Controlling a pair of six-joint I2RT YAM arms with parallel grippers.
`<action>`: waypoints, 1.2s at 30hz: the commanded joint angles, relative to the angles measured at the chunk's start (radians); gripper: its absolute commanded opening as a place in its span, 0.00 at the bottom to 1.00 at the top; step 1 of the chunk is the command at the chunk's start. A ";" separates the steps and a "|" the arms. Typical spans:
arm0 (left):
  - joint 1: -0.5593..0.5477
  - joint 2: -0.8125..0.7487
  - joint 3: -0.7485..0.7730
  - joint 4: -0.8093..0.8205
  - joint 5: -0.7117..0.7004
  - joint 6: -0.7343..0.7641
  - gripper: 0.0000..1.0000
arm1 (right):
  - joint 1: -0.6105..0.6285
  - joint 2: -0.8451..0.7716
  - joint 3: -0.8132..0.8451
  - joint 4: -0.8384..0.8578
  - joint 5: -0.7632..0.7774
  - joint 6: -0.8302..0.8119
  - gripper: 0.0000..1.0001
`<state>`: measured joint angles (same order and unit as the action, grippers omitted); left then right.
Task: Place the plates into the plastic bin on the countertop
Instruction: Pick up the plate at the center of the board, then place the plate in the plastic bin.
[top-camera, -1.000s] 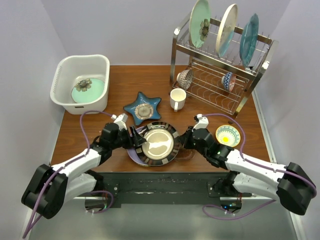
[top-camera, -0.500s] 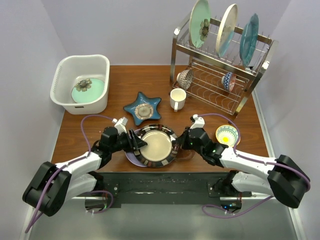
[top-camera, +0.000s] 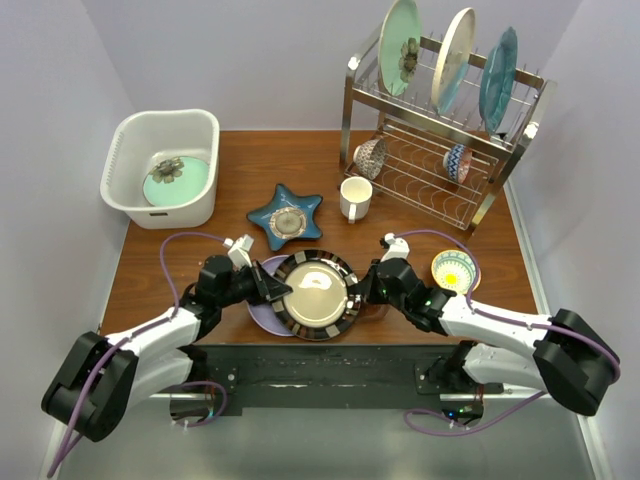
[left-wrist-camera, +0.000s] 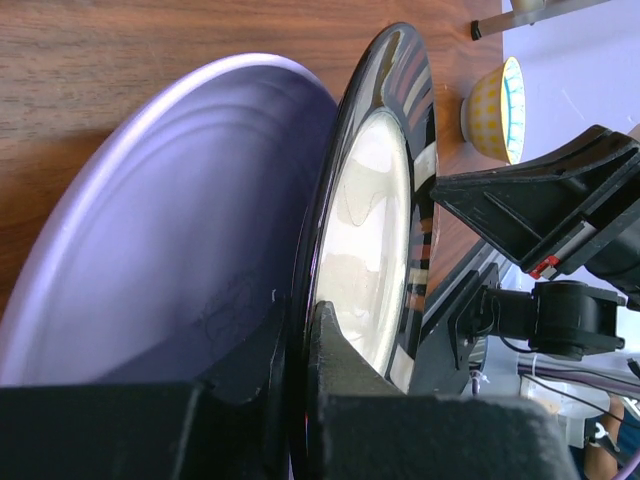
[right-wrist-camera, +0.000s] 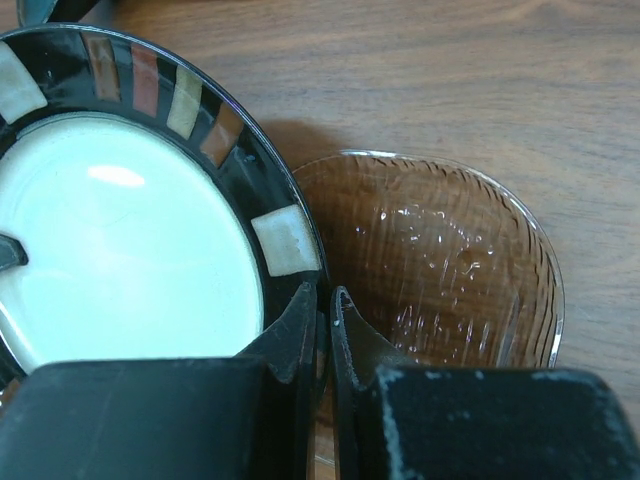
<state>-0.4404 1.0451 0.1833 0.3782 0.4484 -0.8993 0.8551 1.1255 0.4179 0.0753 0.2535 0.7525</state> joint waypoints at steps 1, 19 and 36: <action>-0.014 -0.008 0.008 -0.010 0.027 0.034 0.00 | 0.010 -0.024 0.004 0.037 -0.008 0.008 0.00; -0.014 -0.025 0.022 -0.051 0.007 0.039 0.00 | 0.009 -0.050 -0.001 0.050 -0.036 -0.021 0.48; -0.014 -0.048 0.051 -0.036 0.026 0.005 0.00 | 0.007 -0.053 0.001 0.049 -0.043 -0.025 0.89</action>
<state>-0.4484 1.0183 0.1860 0.2974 0.4484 -0.8875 0.8574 1.0916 0.4164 0.0948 0.2131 0.7334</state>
